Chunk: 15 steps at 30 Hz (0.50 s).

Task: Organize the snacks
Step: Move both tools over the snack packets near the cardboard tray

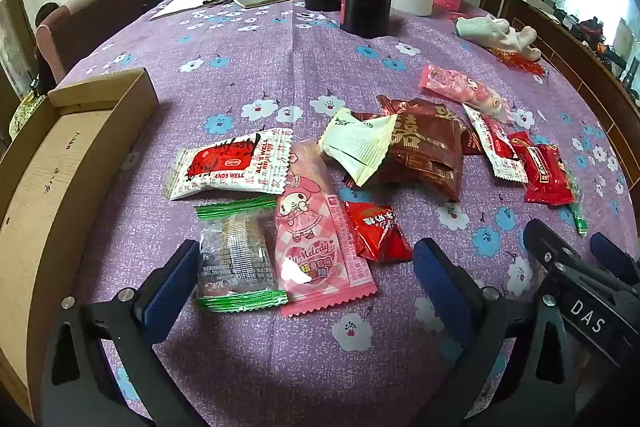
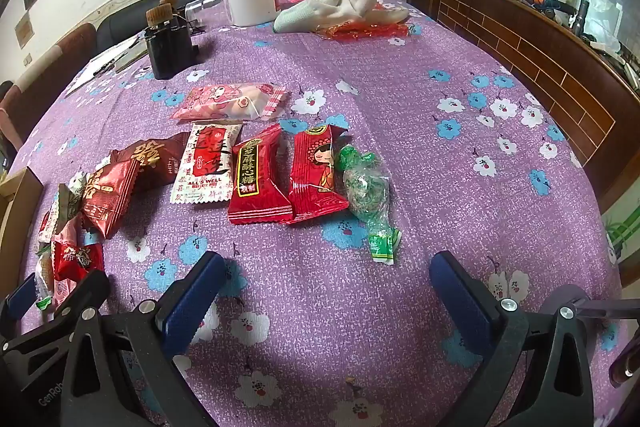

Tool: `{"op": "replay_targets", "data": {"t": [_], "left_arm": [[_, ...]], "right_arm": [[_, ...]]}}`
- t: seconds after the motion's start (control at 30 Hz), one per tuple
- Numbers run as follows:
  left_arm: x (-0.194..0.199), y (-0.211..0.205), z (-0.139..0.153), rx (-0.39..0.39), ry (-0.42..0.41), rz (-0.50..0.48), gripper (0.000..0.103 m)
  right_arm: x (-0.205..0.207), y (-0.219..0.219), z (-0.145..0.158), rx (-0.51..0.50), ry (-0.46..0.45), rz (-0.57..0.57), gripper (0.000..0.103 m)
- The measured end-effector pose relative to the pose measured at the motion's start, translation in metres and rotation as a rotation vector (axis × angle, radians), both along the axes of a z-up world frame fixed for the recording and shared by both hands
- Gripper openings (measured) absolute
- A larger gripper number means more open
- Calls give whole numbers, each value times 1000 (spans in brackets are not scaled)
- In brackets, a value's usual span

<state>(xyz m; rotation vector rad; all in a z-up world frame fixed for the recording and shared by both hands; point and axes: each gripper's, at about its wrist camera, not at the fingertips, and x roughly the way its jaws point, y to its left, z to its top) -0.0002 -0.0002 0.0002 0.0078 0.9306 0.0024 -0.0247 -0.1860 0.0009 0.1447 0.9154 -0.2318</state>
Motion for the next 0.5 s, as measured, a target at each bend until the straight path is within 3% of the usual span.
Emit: {"op": "replay_targets", "data": {"t": [0.37,0.5], "left_arm": [[-1,1,0,-5,15,-30,103],[-3,1,2,1,68,-76,103]], "right_arm": [[0,0,0,-2,0,0,103],[0,0,0,-3,0,0,103]]}}
